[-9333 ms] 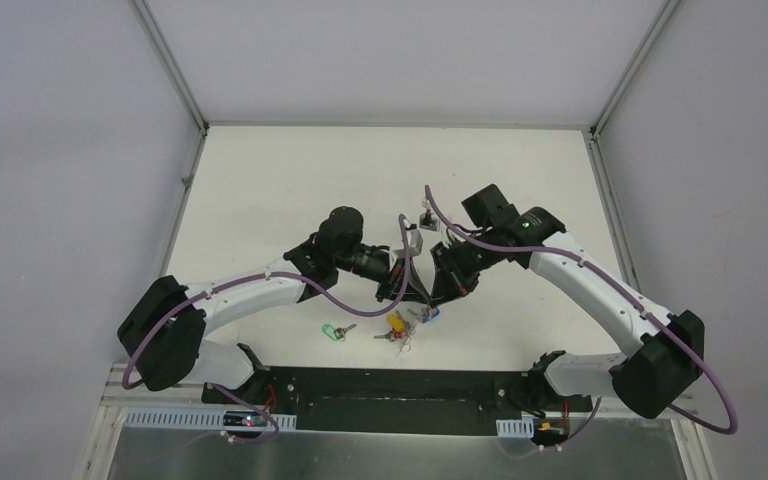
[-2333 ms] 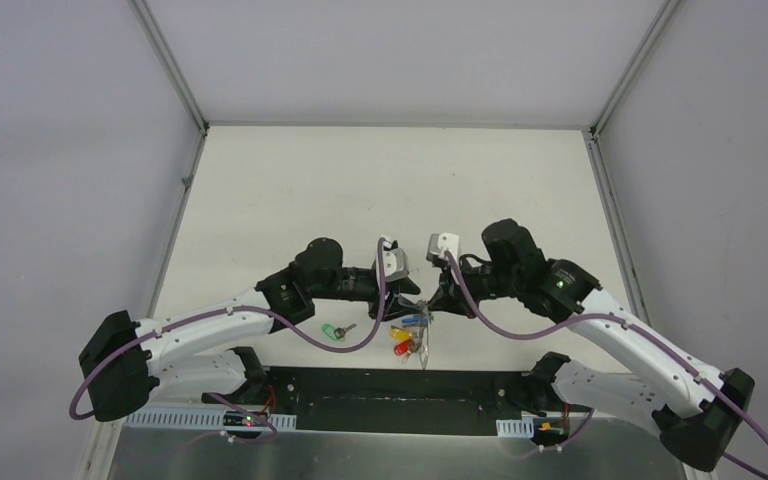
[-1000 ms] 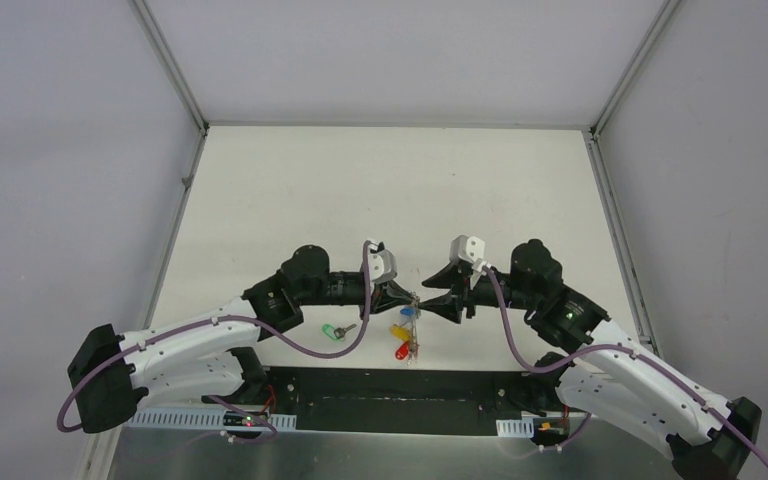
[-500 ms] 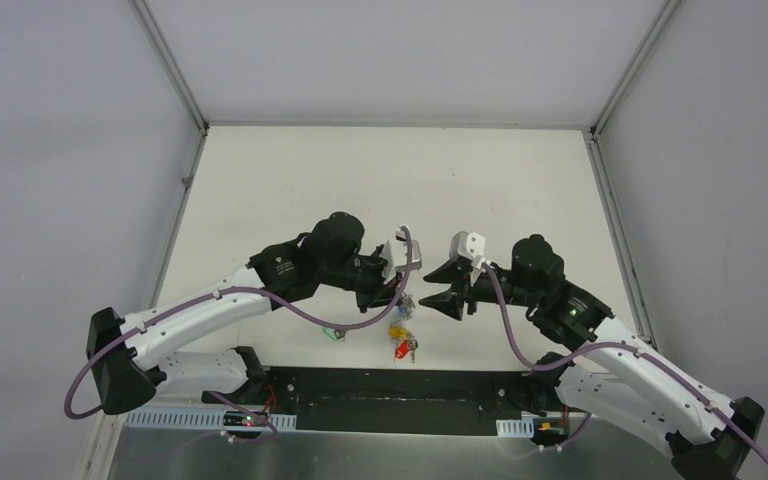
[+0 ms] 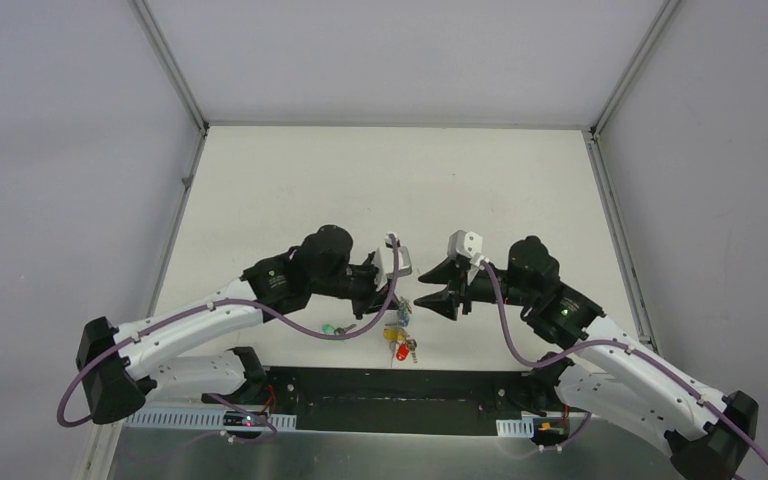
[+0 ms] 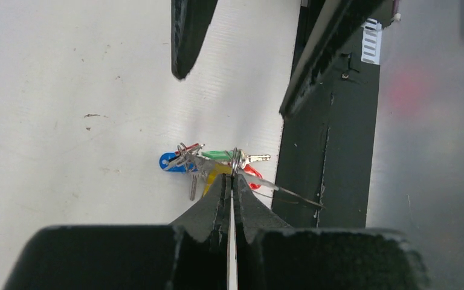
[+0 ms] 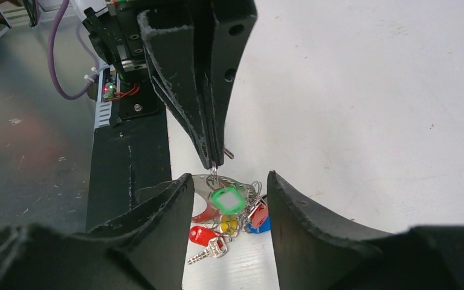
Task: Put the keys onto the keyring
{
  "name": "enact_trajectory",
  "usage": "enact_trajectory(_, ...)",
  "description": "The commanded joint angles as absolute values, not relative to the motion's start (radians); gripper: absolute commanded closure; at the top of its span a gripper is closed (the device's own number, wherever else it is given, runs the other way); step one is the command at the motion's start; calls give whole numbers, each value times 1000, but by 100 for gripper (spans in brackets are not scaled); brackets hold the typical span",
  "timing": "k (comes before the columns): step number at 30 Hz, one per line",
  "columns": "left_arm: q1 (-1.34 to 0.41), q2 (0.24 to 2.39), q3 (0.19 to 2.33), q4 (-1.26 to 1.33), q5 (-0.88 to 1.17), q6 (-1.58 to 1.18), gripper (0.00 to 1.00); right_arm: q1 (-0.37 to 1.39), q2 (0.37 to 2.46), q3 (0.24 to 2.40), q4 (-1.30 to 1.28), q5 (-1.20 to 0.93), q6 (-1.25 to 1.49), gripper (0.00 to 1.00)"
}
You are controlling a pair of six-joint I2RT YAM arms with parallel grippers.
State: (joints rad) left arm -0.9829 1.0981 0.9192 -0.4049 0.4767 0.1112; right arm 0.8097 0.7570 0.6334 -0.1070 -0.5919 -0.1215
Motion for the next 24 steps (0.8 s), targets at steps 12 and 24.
enact_trajectory(12, -992, 792, 392, 723, 463, -94, 100, 815, 607, 549, 43, -687, -129, 51)
enact_trajectory(24, -993, 842, 360, 920, 521, -132, 100, 815, 690, 565, 158, -759, -101, 59)
